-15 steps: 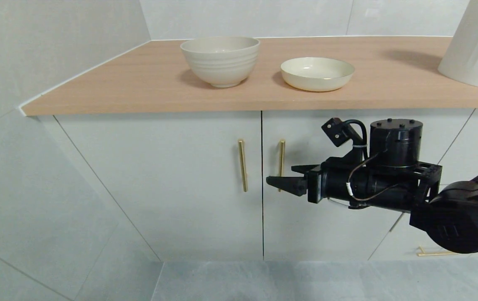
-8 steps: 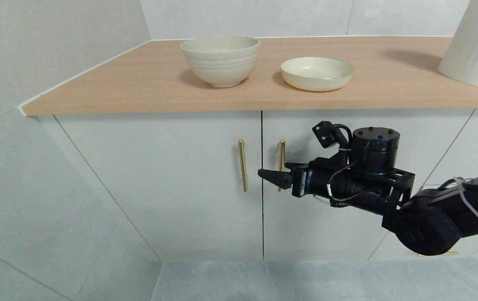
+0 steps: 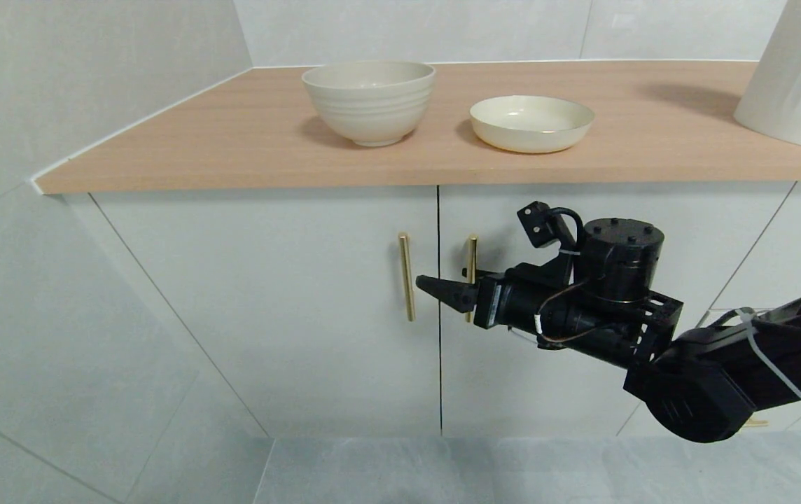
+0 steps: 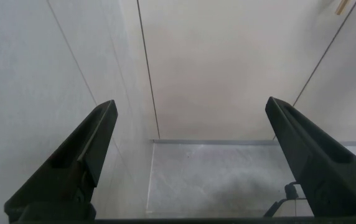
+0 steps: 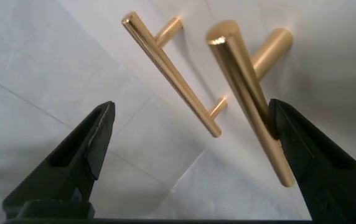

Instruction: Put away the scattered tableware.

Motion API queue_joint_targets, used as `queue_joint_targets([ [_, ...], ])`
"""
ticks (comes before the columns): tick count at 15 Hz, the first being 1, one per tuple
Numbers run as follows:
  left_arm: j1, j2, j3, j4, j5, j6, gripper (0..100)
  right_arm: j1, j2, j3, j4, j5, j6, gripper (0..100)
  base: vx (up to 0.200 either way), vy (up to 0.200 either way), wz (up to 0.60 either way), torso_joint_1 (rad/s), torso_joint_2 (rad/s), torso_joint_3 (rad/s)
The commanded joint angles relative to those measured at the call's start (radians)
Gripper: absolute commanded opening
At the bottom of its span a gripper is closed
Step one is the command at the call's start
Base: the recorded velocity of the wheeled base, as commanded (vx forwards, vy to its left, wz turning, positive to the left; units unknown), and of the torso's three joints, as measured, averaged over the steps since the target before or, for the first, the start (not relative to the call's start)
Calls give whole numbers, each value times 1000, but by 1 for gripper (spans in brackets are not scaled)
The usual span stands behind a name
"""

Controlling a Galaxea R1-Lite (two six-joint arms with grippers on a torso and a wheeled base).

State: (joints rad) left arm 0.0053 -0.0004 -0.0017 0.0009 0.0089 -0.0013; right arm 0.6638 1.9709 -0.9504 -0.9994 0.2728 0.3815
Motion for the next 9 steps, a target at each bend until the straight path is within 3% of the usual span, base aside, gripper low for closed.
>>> queue_joint_targets([
  [1, 1, 0, 0, -1, 0, 0, 100, 11, -12, 18, 4, 5, 4, 100, 0, 0, 0, 0, 0, 0],
  [6, 1, 0, 0, 1, 0, 0, 100, 62, -106, 108, 4, 11, 2, 100, 0, 0, 0, 0, 0, 0],
  [9, 1, 0, 0, -1, 0, 0, 100, 123, -188, 226, -2, 11, -1, 100, 0, 0, 0, 0, 0, 0],
])
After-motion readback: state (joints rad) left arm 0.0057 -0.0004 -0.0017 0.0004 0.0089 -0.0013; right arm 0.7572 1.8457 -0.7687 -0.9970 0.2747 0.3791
